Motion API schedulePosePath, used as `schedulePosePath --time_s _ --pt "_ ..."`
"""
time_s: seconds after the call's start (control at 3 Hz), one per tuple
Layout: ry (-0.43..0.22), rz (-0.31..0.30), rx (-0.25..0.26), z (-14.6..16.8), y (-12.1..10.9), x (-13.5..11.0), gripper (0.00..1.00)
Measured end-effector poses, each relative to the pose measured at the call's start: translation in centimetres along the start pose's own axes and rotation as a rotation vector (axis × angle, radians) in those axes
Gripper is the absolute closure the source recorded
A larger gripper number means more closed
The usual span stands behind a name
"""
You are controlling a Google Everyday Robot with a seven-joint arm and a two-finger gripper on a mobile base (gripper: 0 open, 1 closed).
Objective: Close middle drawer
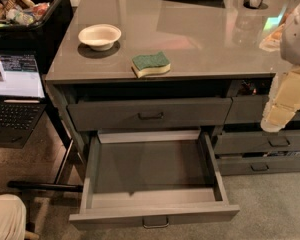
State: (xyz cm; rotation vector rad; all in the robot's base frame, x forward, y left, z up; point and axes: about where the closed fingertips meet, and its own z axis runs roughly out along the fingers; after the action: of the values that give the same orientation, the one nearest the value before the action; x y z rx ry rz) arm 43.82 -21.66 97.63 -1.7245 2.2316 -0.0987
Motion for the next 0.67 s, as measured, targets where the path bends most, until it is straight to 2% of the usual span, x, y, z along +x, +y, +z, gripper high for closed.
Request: schedulePosePath --time_s 0.67 --pt "0.000 0.012 -0.011 1.2 -0.2 0.4 0.00"
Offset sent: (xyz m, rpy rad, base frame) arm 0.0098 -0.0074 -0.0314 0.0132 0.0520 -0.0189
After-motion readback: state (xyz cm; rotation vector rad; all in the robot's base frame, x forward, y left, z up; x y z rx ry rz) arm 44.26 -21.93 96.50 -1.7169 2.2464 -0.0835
